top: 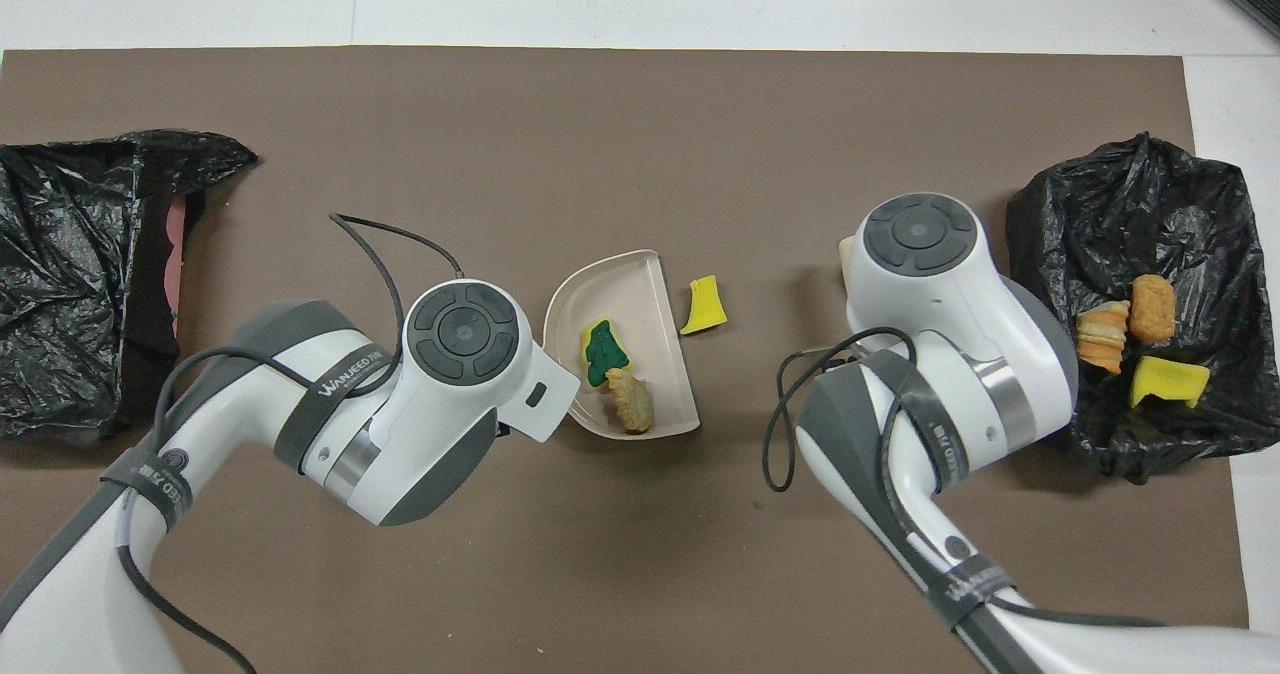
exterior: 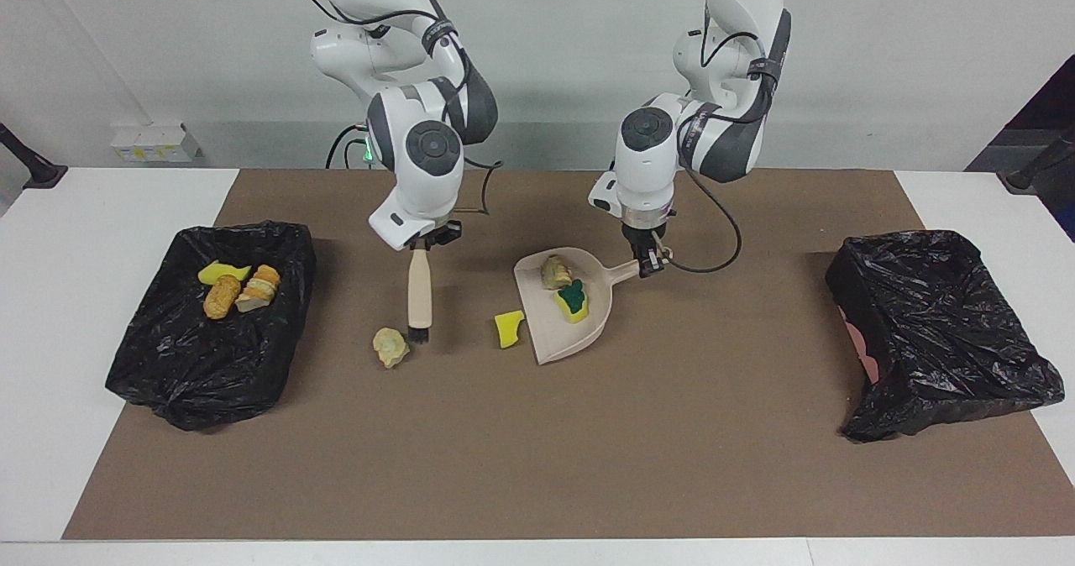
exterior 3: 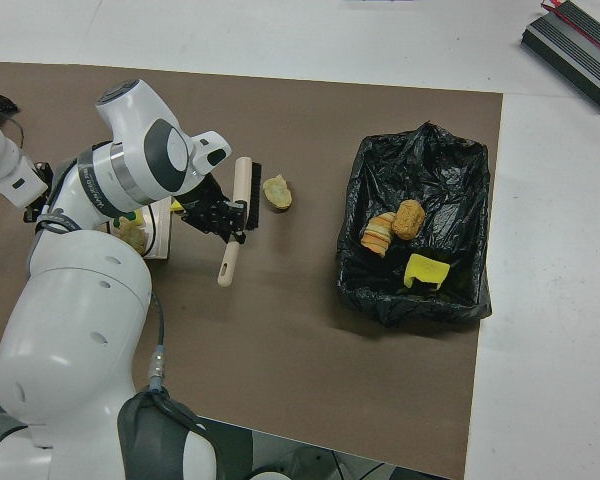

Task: Sweep and dump trash in bin
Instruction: 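Sweep the sponge and cake pieces into the dustpan with the right gripper's brush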

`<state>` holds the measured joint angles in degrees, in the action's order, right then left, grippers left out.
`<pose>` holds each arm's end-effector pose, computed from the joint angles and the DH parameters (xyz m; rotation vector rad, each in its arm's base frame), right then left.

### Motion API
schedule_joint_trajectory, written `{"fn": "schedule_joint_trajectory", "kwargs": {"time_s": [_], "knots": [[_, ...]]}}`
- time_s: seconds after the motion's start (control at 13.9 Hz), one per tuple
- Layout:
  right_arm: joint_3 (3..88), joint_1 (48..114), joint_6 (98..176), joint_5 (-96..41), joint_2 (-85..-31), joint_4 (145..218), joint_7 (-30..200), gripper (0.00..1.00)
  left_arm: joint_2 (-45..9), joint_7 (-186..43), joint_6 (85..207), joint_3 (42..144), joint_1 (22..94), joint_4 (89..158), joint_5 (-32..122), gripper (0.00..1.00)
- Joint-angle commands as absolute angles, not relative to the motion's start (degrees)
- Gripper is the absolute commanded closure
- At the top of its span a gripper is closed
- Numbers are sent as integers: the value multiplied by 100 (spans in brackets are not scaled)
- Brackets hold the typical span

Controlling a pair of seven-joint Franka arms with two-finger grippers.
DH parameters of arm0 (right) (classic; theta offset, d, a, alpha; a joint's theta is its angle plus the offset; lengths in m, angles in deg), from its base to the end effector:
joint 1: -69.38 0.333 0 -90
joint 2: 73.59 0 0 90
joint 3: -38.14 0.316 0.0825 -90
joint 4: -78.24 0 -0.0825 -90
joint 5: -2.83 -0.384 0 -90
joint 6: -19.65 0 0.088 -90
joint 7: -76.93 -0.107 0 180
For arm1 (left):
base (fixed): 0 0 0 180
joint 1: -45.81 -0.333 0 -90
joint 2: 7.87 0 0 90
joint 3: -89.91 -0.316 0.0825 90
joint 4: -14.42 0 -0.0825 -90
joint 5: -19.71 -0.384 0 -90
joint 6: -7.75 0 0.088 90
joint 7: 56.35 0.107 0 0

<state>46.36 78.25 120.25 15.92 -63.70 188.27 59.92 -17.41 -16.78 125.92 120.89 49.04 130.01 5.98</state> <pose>0.5402 0.1425 0.3825 2.8351 0.1187 -0.3769 0.4820 -0.3040 0.3739 -2.3028 1.9577 0.1483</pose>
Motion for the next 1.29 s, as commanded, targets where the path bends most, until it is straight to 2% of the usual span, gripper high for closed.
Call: {"fn": "schedule_joint_trajectory", "kwargs": {"time_s": [0.0,0.22,0.43,0.79,1.08,1.22], "knots": [[4701,7221,12441,2039,-6191,18890,6548,100,-1534,-1592,12693,12068,4836,13237,512,100],[4701,7017,12872,2374,-5840,18960,6909,100,-1543,-1592,12728,12068,4836,13237,512,100],[4754,7174,12864,2296,-5786,18951,6972,100,-1534,-1601,12693,12068,4836,13237,512,100],[4789,8254,12881,1155,-5698,18907,6919,100,-1543,-1601,12746,12076,4836,13237,512,100],[4807,8870,12899,302,-5750,18907,6954,100,-1543,-1566,12728,12068,4828,13237,512,100],[4807,9081,13126,-740,-5768,18907,6911,100,-1552,-1461,12737,12068,4819,13228,512,100]]}}
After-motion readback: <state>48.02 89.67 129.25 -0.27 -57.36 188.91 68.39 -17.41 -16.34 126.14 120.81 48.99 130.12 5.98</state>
